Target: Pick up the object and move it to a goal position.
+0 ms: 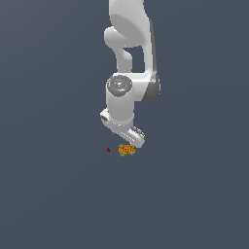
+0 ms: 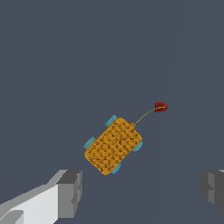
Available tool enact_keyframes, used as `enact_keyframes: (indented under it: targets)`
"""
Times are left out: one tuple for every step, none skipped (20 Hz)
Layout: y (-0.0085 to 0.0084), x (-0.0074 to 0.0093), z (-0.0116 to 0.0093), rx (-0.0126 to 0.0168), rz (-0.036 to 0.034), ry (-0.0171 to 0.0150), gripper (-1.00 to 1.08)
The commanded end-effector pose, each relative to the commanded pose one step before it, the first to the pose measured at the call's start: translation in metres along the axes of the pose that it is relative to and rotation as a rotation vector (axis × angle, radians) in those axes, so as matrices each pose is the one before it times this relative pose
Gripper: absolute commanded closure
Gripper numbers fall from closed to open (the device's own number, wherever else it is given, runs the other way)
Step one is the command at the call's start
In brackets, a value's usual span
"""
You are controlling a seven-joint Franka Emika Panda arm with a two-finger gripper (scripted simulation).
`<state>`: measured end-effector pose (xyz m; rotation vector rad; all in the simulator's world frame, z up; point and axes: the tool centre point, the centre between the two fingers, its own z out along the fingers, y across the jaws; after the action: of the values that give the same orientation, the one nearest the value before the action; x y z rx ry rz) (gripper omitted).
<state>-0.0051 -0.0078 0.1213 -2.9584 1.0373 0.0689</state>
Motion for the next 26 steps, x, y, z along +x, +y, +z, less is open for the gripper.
enact_keyframes:
  targets:
    - [-0.0003, 0.00129, 0.00556, 0.0025, 0.07406, 0.00215, -0.92]
    - [-0.00011, 0.00049, 0.00219, 0.0009, 0.0289, 0.00088, -0.92]
    - [-0.00011, 0.00049, 0.00218, 0.00088, 0.0289, 0.00092, -0.92]
    - [-0.0001, 0.0005, 0.00217, 0.00087, 0.02892, 0.00097, -0.92]
    - [-0.0001, 0.0005, 0.00216, 0.00086, 0.0289, 0.00101, -0.92]
    - [-0.00009, 0.00051, 0.00216, 0.00086, 0.02891, 0.00106, -0.92]
    - [-0.00009, 0.0005, 0.00215, 0.00086, 0.0289, 0.00111, -0.92]
    - [-0.00009, 0.00051, 0.00214, 0.00086, 0.0289, 0.00116, -0.92]
    - [-0.00008, 0.00052, 0.00213, 0.00087, 0.02891, 0.00121, -0.92]
    - [-0.00009, 0.00051, 0.00212, 0.00088, 0.02889, 0.00126, -0.92]
    - [-0.00008, 0.00053, 0.00211, 0.00089, 0.0289, 0.00132, -0.92]
    - [-0.00009, 0.00053, 0.0021, 0.00091, 0.02888, 0.00137, -0.92]
    - [-0.00008, 0.00053, 0.00209, 0.00093, 0.02888, 0.00142, -0.92]
    - [-0.00008, 0.00055, 0.00208, 0.00096, 0.02888, 0.00147, -0.92]
    - [-0.00009, 0.00055, 0.00207, 0.00099, 0.02886, 0.00152, -0.92]
    - [-0.00009, 0.00055, 0.00202, 0.001, 0.02833, 0.00154, -0.92]
    - [-0.00009, 0.00053, 0.00191, 0.00099, 0.02703, 0.00151, -0.92]
    - [-0.00008, 0.0005, 0.0018, 0.00097, 0.02556, 0.00147, -0.92]
    - [-0.00008, 0.00048, 0.00169, 0.00095, 0.0241, 0.00142, -0.92]
    - [-0.00008, 0.00046, 0.00158, 0.00092, 0.02263, 0.00136, -0.92]
    - [-0.00008, 0.00043, 0.00147, 0.00089, 0.02116, 0.0013, -0.92]
    - [-0.00008, 0.00041, 0.00136, 0.00085, 0.0197, 0.00123, -0.92]
    - [-0.00007, 0.00038, 0.00126, 0.00081, 0.01824, 0.00116, -0.92]
    - [-0.00007, 0.00034, 0.00115, 0.00077, 0.01676, 0.00108, -0.92]
    - [-0.00007, 0.00032, 0.00105, 0.00072, 0.01531, 0.001, -0.92]
    - [-0.00006, 0.00029, 0.00095, 0.00067, 0.01385, 0.00091, -0.92]
